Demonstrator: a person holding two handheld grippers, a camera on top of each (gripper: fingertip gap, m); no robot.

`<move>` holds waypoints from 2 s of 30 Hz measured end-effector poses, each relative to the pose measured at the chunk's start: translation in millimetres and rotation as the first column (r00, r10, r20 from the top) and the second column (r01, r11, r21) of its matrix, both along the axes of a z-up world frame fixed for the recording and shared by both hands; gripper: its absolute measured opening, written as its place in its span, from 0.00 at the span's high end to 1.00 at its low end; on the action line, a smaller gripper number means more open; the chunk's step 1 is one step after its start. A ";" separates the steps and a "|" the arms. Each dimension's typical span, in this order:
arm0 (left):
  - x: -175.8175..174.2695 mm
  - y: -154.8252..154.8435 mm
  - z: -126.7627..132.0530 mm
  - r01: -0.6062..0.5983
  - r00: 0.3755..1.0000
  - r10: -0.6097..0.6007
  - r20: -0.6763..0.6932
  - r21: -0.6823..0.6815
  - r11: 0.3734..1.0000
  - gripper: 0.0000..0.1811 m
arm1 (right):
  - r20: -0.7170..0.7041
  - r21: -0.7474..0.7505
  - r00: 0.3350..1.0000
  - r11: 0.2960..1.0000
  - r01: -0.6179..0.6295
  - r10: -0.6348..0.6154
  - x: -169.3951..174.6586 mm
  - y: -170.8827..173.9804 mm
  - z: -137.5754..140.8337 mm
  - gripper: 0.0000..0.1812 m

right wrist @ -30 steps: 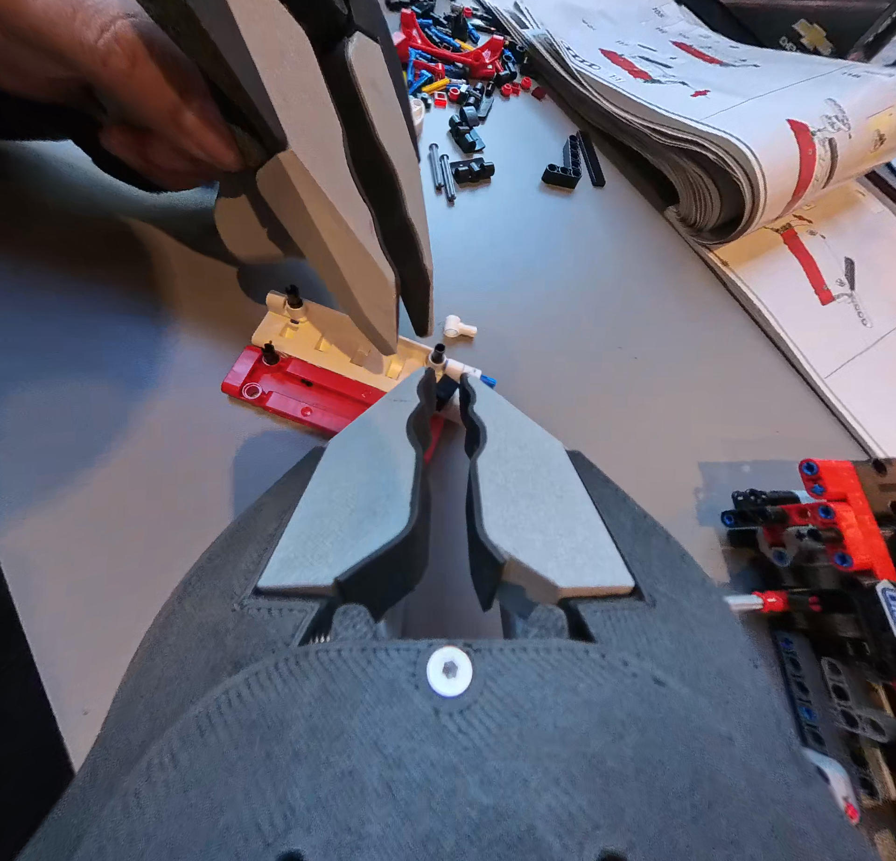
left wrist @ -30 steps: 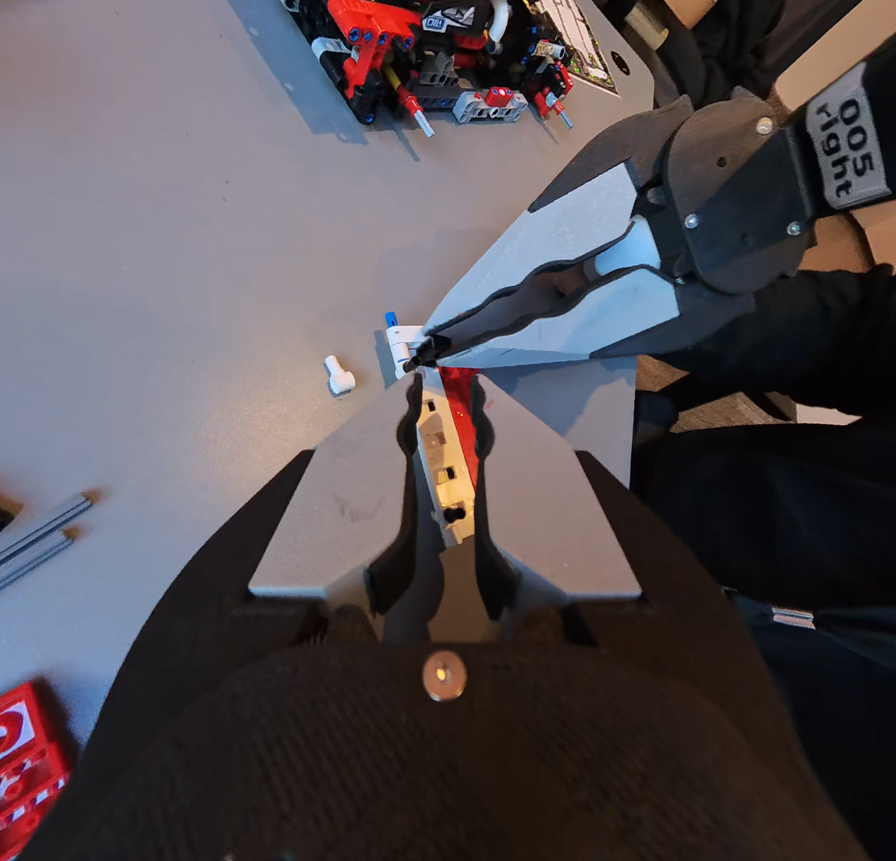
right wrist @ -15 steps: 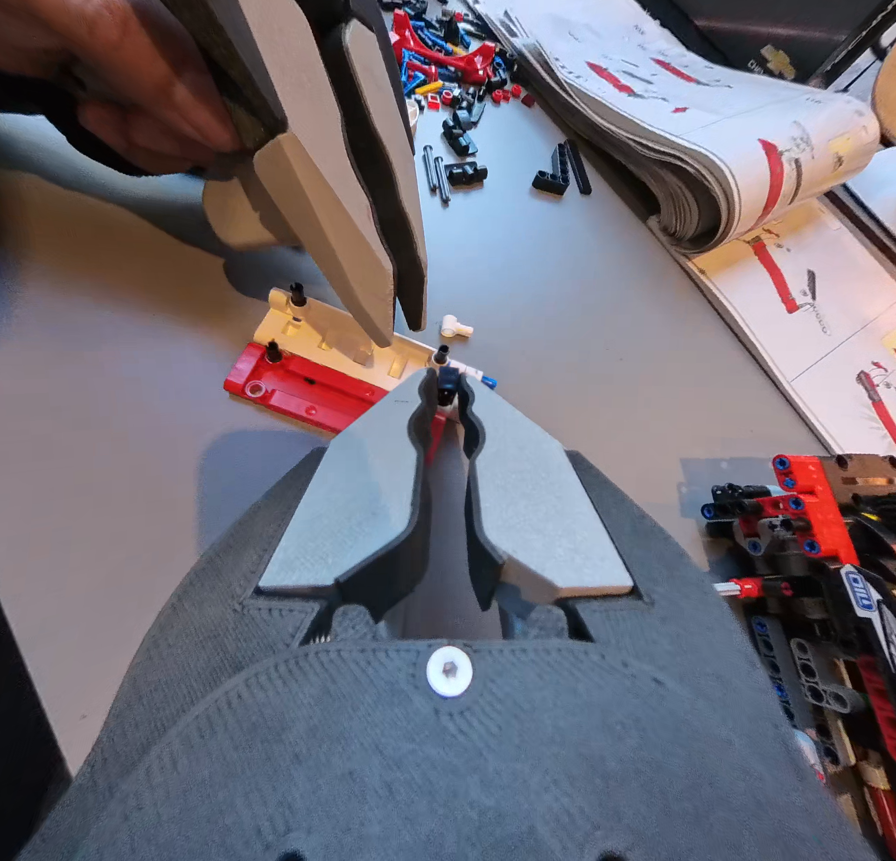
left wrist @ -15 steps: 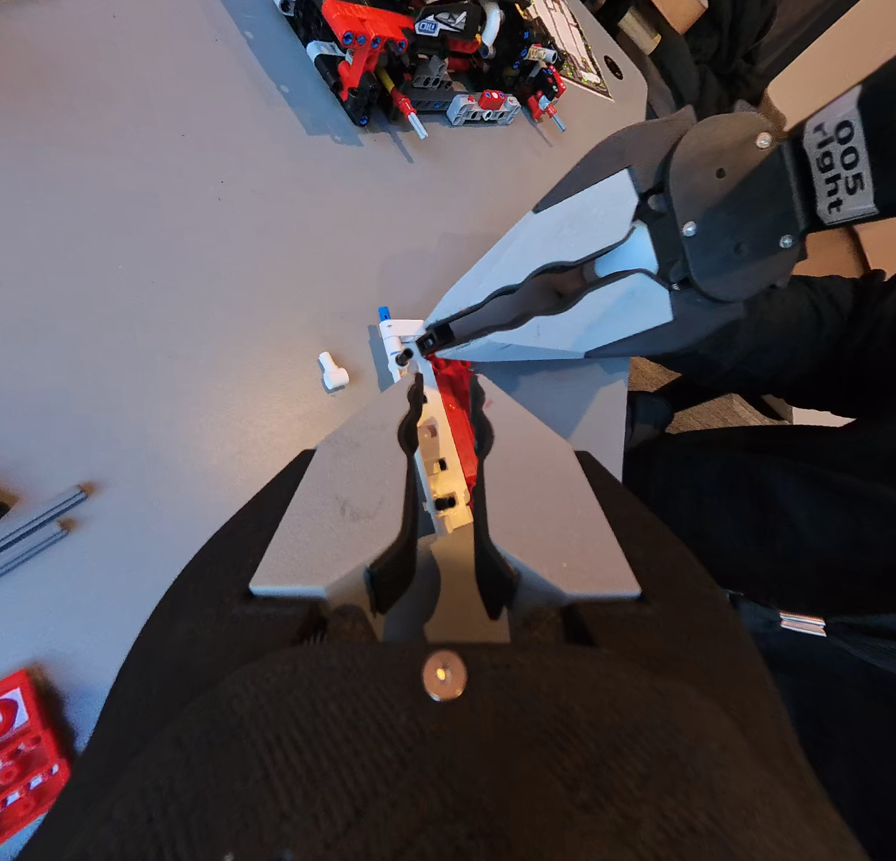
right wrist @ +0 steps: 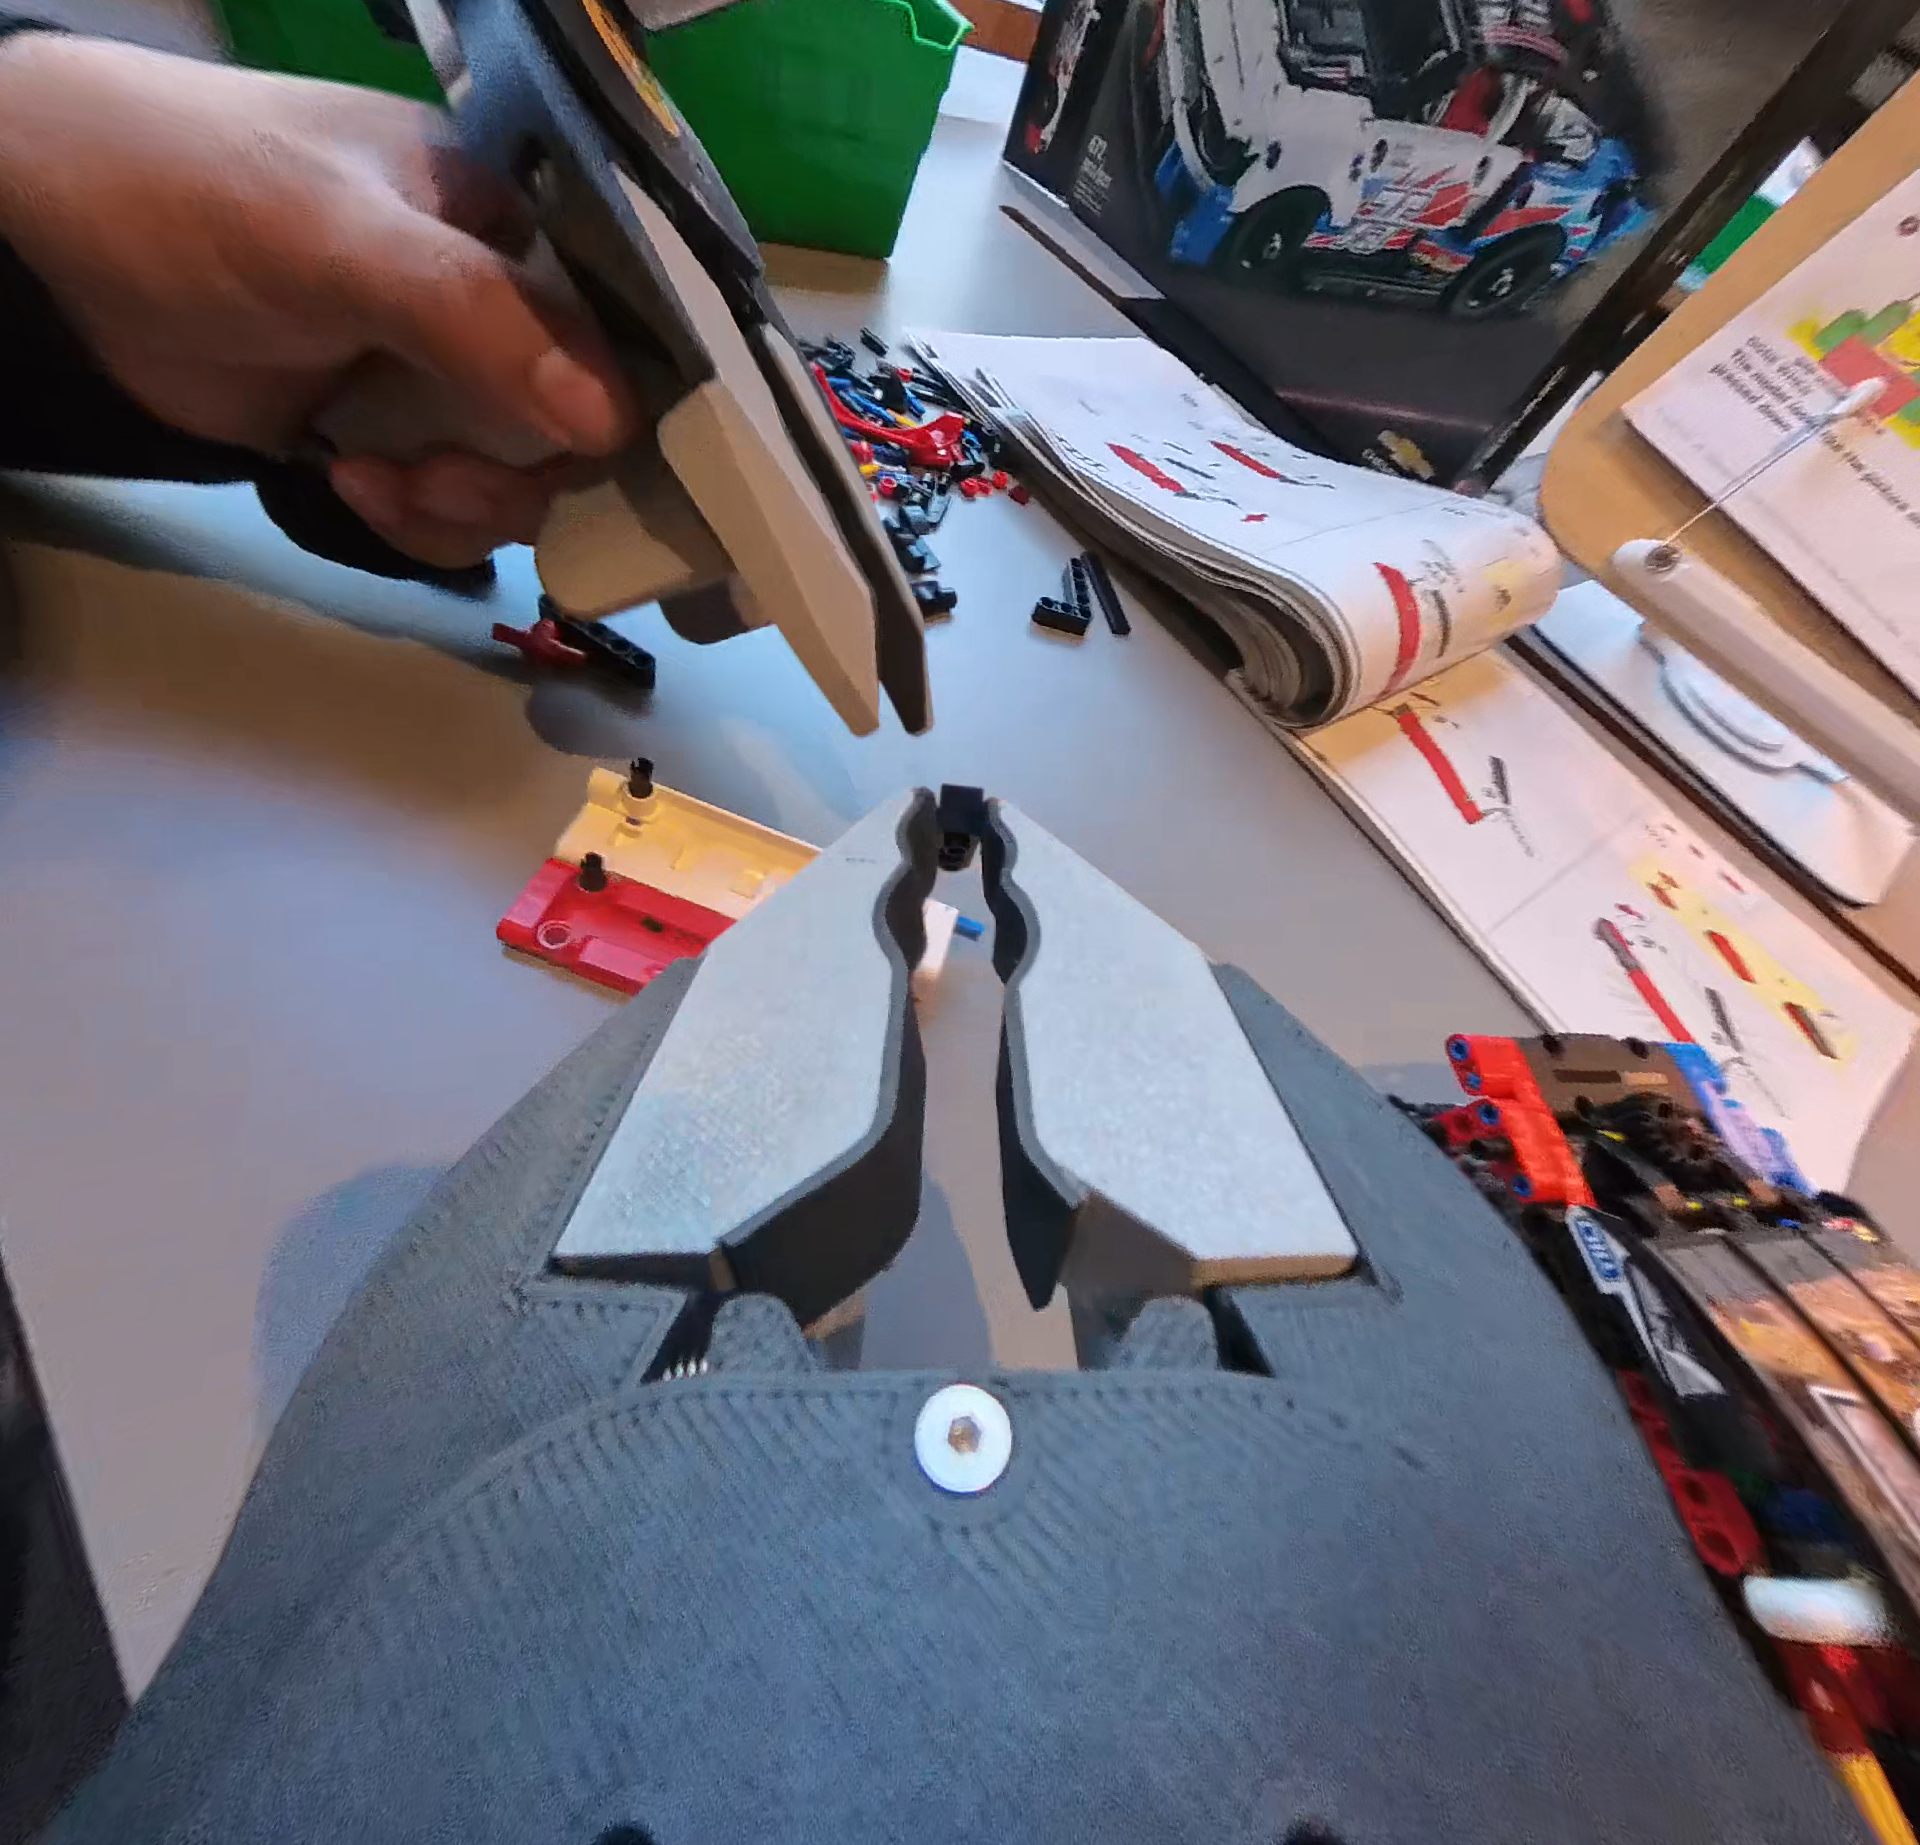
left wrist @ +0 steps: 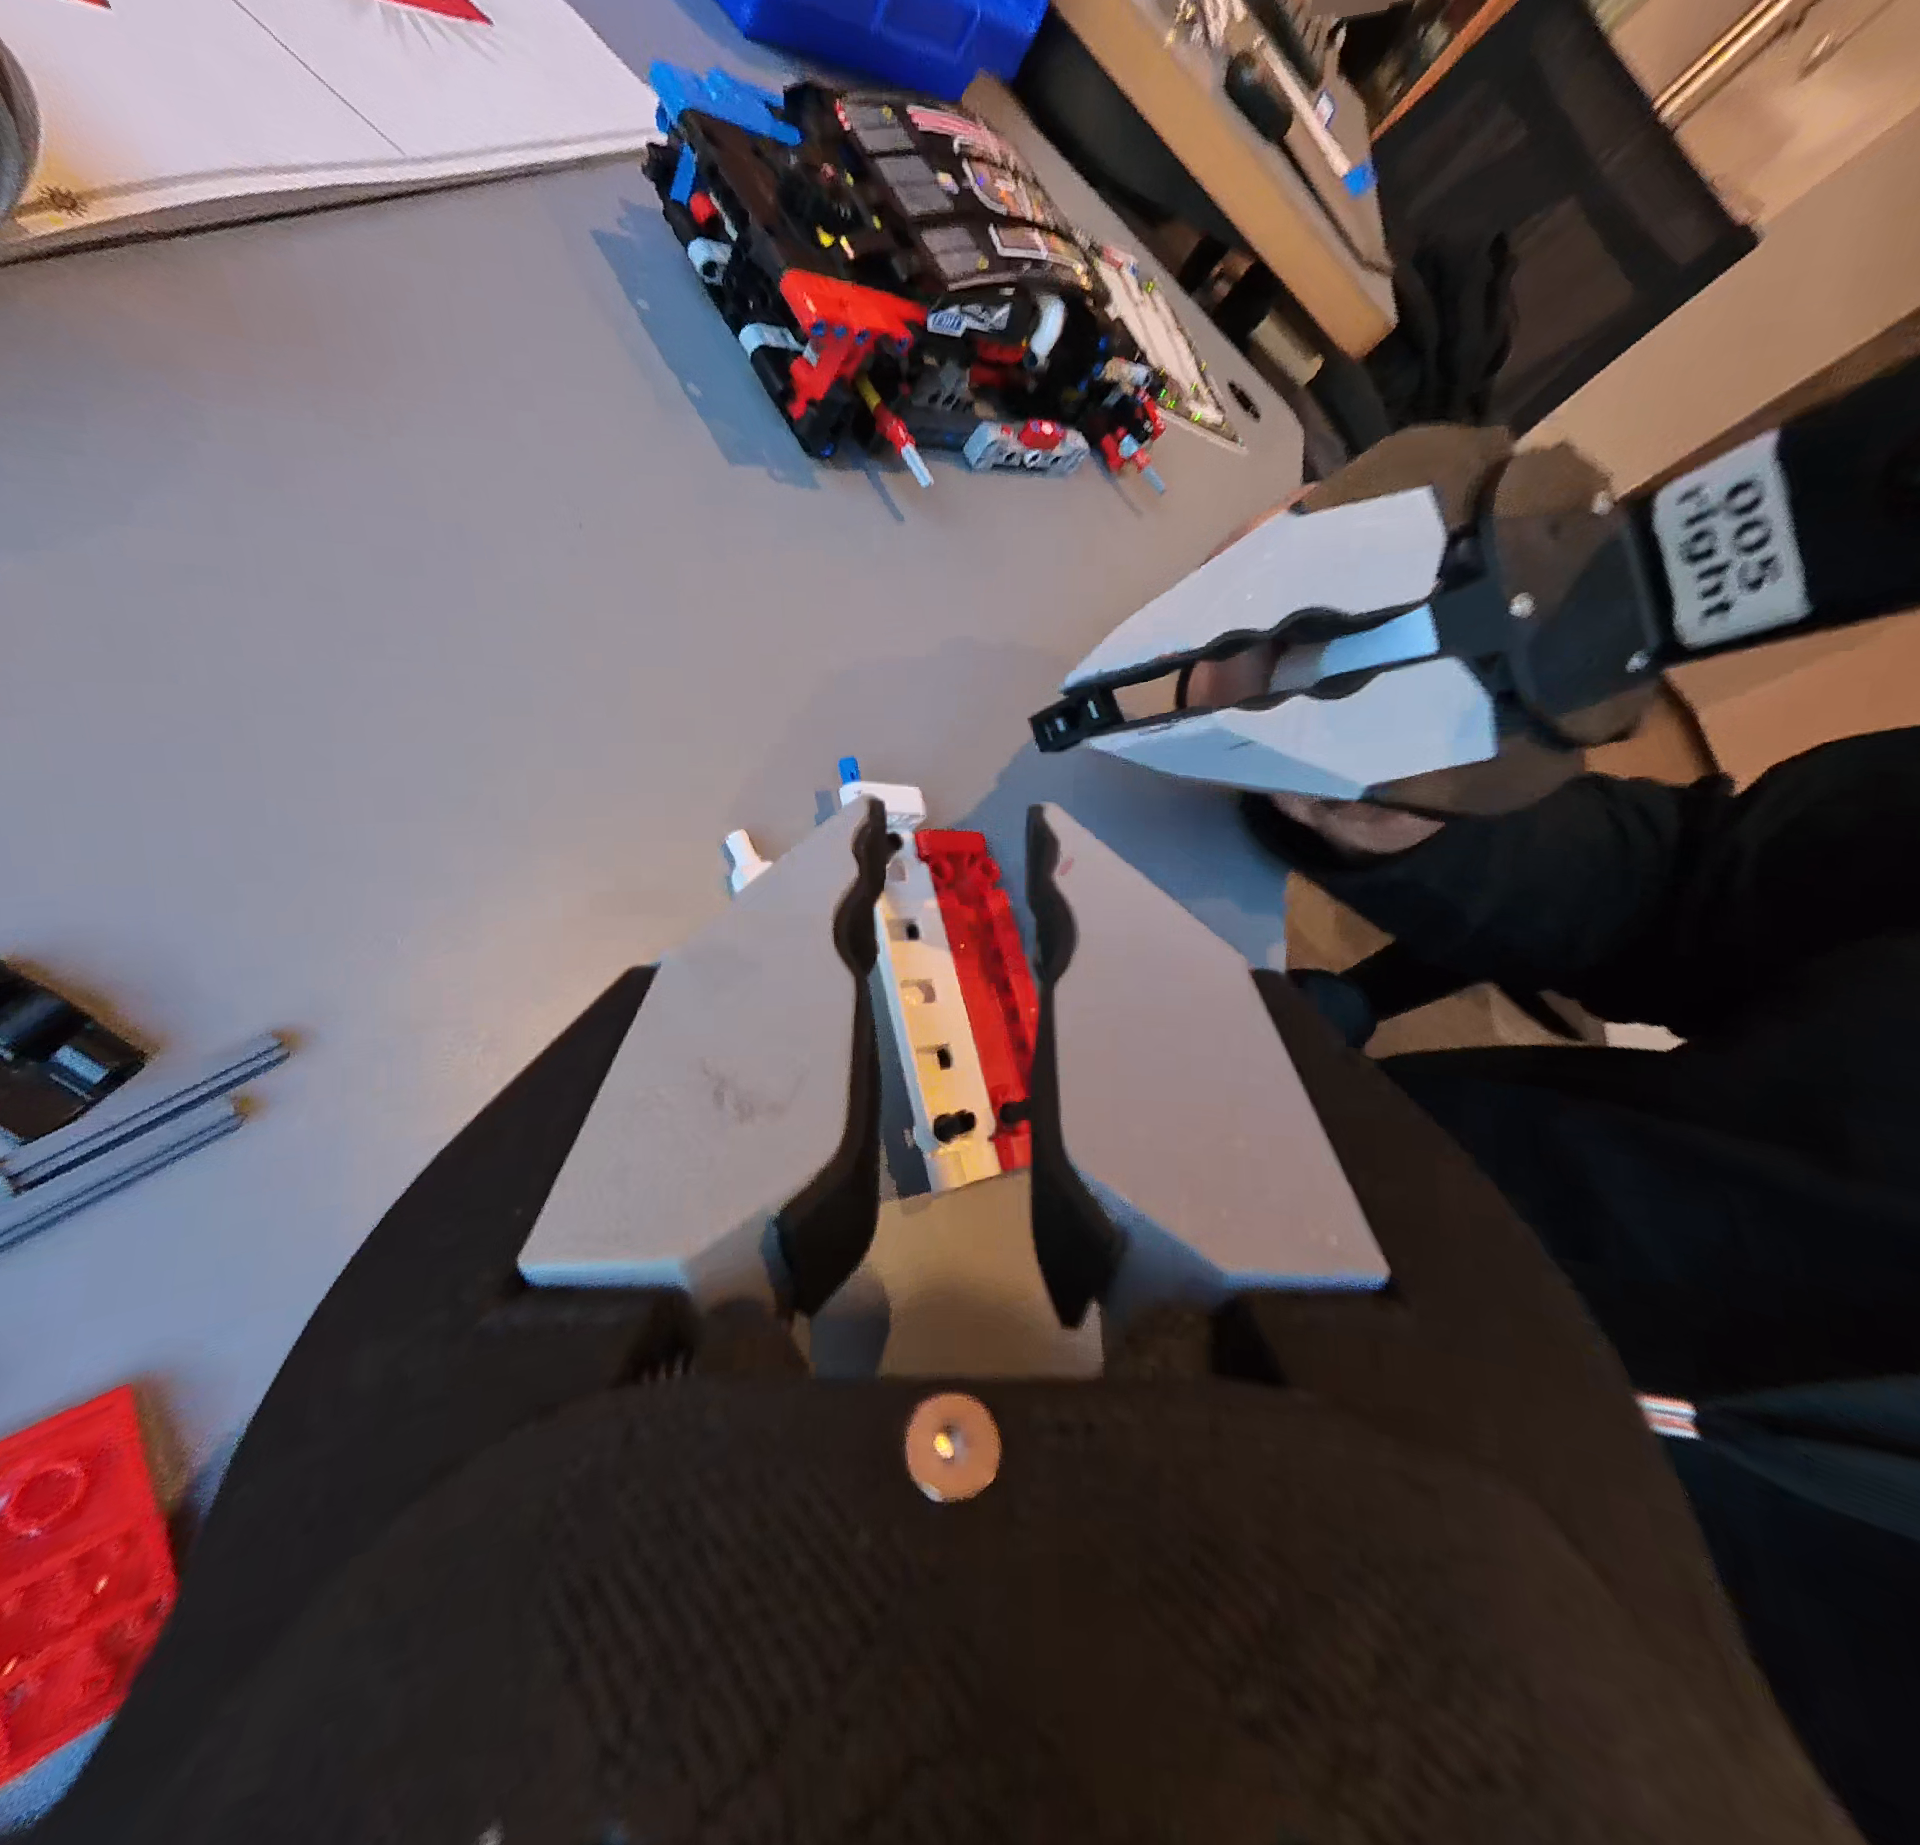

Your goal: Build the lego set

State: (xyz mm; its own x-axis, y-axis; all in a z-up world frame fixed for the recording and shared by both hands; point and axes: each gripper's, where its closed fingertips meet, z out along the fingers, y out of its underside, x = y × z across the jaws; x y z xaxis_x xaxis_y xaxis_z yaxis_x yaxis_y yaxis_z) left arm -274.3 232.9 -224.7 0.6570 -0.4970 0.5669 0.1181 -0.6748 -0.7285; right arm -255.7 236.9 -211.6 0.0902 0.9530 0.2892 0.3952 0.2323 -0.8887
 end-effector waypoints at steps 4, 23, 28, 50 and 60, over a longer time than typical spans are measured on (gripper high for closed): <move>0.9 2.5 10.5 -0.010 0.992 0.013 0.123 -0.023 1.000 0.82 | -0.020 0.107 1.000 0.994 0.016 -0.014 2.8 2.6 5.0 0.96; 31.8 -16.1 41.0 0.287 0.945 -0.315 0.082 0.250 0.925 0.84 | -0.392 0.047 0.888 0.969 -0.243 0.241 14.4 -20.3 58.3 0.97; 43.6 -20.3 55.3 0.311 0.929 -0.361 0.083 0.354 0.882 0.89 | -0.427 -0.020 0.858 0.946 -0.325 0.286 15.0 -27.2 57.7 0.97; 51.3 -32.1 44.6 0.377 0.912 -0.410 0.009 0.372 0.848 0.96 | -0.403 -0.048 0.841 0.909 -0.413 0.361 17.9 -39.0 44.5 0.97; 50.0 -30.3 39.6 0.375 0.922 -0.382 -0.054 0.359 0.855 0.96 | -0.352 -0.043 0.869 0.922 -0.386 0.347 16.2 -36.1 35.6 0.97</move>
State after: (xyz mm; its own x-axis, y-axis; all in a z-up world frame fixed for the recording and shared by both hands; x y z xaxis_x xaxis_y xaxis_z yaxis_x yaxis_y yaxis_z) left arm -224.3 202.6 -185.1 0.3680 -0.8750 0.3144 -0.0781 -0.3661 -0.9273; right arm -239.5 200.8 -176.0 -0.1998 0.9598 0.1973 -0.0207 0.1972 -0.9801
